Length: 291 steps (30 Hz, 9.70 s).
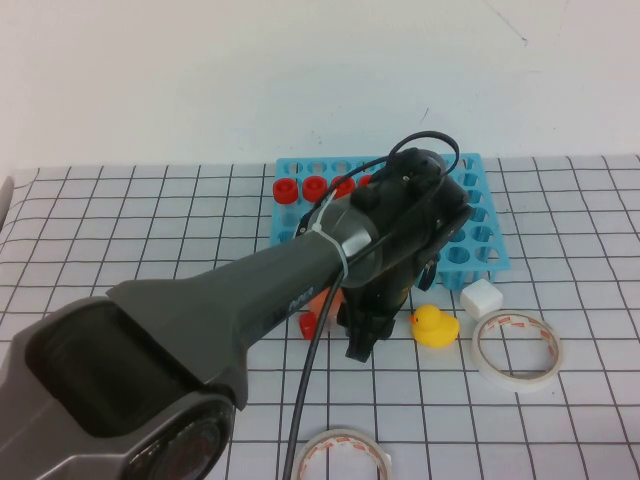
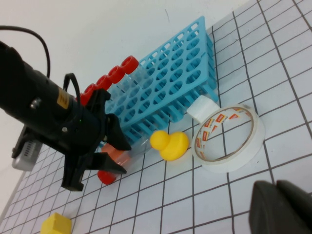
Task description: Place the test tubes
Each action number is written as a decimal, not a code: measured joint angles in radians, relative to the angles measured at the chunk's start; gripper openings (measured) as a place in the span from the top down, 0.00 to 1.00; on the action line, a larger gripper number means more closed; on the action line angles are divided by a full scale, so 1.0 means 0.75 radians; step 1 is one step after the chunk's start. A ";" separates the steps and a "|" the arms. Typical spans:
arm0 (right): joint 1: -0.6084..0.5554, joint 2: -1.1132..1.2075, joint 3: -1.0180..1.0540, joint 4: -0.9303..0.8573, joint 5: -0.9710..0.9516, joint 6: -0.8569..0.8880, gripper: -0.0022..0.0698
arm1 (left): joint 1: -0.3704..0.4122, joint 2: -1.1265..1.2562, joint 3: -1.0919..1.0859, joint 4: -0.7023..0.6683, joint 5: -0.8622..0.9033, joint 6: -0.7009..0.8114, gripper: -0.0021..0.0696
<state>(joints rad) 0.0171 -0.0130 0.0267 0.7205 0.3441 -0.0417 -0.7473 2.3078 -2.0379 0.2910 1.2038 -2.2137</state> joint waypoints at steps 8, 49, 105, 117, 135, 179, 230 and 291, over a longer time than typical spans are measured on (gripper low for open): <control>0.000 0.000 0.000 0.012 0.000 -0.018 0.97 | 0.002 0.017 -0.002 -0.021 0.006 0.157 0.54; 0.000 0.000 0.000 0.017 0.000 -0.026 0.97 | 0.154 -0.216 0.105 -0.404 0.027 3.450 0.64; 0.000 0.000 0.000 0.065 0.011 -0.094 0.97 | 0.234 -0.090 0.282 -0.345 -0.252 3.917 0.50; 0.000 0.000 0.000 0.071 0.011 -0.112 0.97 | 0.234 -0.113 0.233 -0.335 -0.027 4.139 0.62; 0.000 0.000 0.000 0.074 0.014 -0.116 0.97 | 0.195 -0.884 0.770 -0.436 0.039 4.782 0.62; 0.000 0.000 0.000 0.106 0.030 -0.118 0.97 | 0.195 -0.573 0.811 -0.356 -0.042 6.157 0.62; 0.000 0.000 0.000 0.106 0.030 -0.118 0.97 | 0.195 -0.397 0.811 -0.255 -0.185 6.254 0.62; 0.000 0.000 0.000 0.106 0.030 -0.118 0.97 | 0.197 -0.386 0.804 -0.356 -0.198 6.270 0.56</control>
<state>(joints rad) 0.0171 -0.0130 0.0267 0.8001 0.3666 -0.1301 -0.5994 2.0182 -1.4349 0.0240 1.0555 2.4887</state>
